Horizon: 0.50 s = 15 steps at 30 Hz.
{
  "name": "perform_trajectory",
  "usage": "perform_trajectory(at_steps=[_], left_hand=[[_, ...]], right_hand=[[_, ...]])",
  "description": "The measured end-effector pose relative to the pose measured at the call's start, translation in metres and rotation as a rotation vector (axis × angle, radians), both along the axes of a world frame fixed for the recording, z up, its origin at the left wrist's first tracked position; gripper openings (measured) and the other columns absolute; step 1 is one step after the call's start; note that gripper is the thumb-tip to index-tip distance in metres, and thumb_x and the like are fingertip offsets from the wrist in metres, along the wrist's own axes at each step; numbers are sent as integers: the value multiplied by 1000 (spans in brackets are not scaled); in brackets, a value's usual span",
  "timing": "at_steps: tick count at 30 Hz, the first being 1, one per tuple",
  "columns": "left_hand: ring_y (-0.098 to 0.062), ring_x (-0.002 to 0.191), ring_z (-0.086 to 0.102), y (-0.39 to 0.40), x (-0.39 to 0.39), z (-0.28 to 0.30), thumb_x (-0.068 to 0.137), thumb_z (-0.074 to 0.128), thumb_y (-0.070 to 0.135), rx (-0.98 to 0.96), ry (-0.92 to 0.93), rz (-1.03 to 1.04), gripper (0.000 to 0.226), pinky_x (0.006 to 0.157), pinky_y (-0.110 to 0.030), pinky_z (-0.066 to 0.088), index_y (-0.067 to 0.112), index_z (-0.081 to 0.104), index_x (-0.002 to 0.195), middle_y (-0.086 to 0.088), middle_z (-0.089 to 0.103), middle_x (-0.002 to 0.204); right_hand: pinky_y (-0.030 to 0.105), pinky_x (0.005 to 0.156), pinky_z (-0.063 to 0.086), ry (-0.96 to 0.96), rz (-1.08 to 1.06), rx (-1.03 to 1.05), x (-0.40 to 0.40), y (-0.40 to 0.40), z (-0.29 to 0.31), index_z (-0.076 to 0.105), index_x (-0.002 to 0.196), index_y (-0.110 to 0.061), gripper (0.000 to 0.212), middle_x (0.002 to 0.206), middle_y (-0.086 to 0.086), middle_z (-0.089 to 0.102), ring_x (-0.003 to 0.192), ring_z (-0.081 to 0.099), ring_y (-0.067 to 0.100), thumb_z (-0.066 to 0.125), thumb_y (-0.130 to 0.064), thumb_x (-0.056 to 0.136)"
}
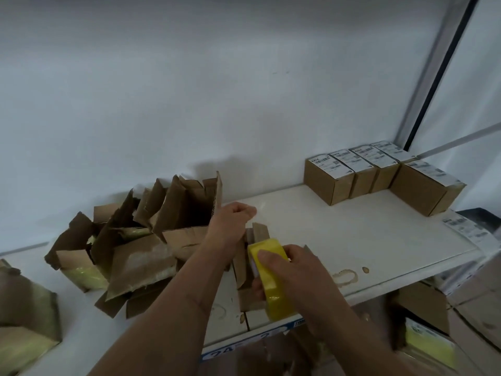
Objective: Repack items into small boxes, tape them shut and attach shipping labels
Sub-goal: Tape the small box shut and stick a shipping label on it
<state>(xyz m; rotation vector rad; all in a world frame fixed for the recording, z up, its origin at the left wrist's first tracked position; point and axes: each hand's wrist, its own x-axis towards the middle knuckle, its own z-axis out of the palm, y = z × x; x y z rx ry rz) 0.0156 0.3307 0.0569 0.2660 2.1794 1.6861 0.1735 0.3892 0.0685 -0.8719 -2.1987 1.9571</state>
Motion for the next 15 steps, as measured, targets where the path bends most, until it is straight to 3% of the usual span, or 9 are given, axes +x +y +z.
perform_trajectory(at_steps=[2,6,10,12,15], left_hand=[[-13,75,55,6,-4,-9,93,66,23,8,-47,-27,12,75,-32,48,12,70,93,4,62,77],[-17,74,60,11,-15,-24,93,66,24,-59,-63,-17,11,72,-34,52,15,69,90,-3,67,83],[-13,64,57,9,-22,-27,95,63,19,3,-159,-24,17,48,-19,48,3,66,100,-6,61,78],[-14,66,58,8,-25,-29,95,63,18,5,-185,-20,17,43,-15,47,2,65,101,-7,62,82],[-14,64,55,7,-31,-32,96,61,16,11,-215,-27,19,42,-14,46,-1,63,104,-10,59,81]], right_hand=[[50,86,57,-31,8,-4,-6,4,-4,60,101,-29,71,99,2,72,91,70,26,54,-77,49],[50,88,56,-79,28,-50,-14,7,-3,61,105,-27,71,102,2,72,94,70,26,60,-72,50],[52,89,56,-82,60,-108,-21,13,-2,61,108,-20,53,91,5,76,86,73,27,67,-59,73],[53,88,56,-85,71,-109,-25,16,-2,64,104,-18,57,92,6,75,87,73,28,70,-60,67],[44,80,59,-94,102,-175,-32,22,0,63,105,-10,37,86,9,76,82,74,29,69,-41,86]])
